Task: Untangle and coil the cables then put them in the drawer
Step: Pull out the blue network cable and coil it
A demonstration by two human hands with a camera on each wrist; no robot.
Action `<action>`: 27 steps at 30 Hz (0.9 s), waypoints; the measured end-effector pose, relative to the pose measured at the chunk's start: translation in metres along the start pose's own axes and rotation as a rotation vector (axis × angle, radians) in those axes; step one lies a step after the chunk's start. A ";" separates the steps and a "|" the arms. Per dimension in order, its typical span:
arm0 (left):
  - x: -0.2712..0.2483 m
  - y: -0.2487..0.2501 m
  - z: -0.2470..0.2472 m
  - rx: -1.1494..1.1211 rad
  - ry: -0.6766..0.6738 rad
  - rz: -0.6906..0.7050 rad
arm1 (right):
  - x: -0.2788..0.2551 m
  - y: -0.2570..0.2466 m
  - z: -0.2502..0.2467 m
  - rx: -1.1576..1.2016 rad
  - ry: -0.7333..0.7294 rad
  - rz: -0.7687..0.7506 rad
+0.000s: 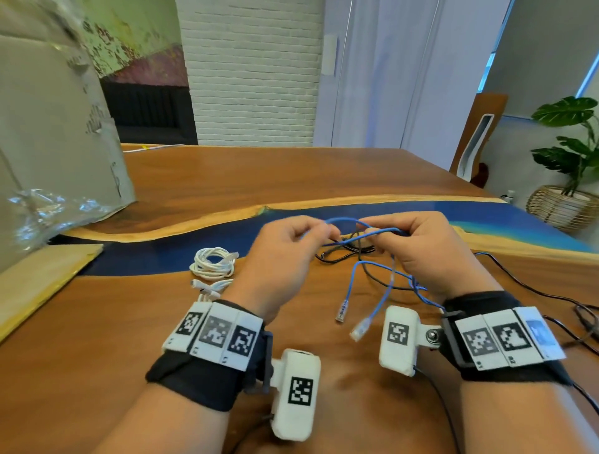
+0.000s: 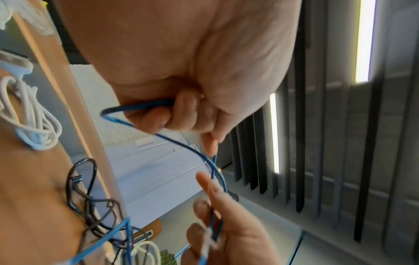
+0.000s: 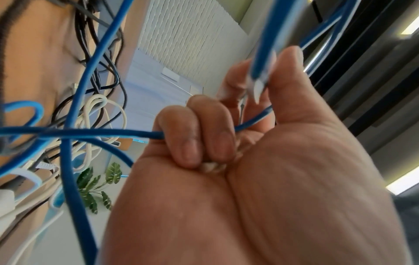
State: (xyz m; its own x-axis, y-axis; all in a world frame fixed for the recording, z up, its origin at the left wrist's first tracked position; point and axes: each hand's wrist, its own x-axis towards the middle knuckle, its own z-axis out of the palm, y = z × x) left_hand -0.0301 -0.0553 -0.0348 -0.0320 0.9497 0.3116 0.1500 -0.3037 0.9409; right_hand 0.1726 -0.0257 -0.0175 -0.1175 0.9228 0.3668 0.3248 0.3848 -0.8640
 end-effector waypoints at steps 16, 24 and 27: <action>0.006 0.006 -0.023 -0.217 0.168 -0.089 | 0.007 0.010 -0.030 0.330 0.561 0.192; 0.001 0.013 -0.010 -0.630 0.038 -0.122 | 0.004 0.002 -0.013 -0.329 0.287 0.005; -0.002 0.011 -0.004 -0.499 -0.035 -0.028 | -0.002 -0.013 0.012 -0.415 0.096 -0.136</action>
State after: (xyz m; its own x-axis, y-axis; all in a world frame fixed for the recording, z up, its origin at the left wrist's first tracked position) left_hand -0.0319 -0.0606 -0.0244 0.0049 0.9573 0.2889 -0.3418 -0.2699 0.9002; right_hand 0.1577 -0.0320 -0.0112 -0.1034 0.8510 0.5150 0.6637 0.4447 -0.6015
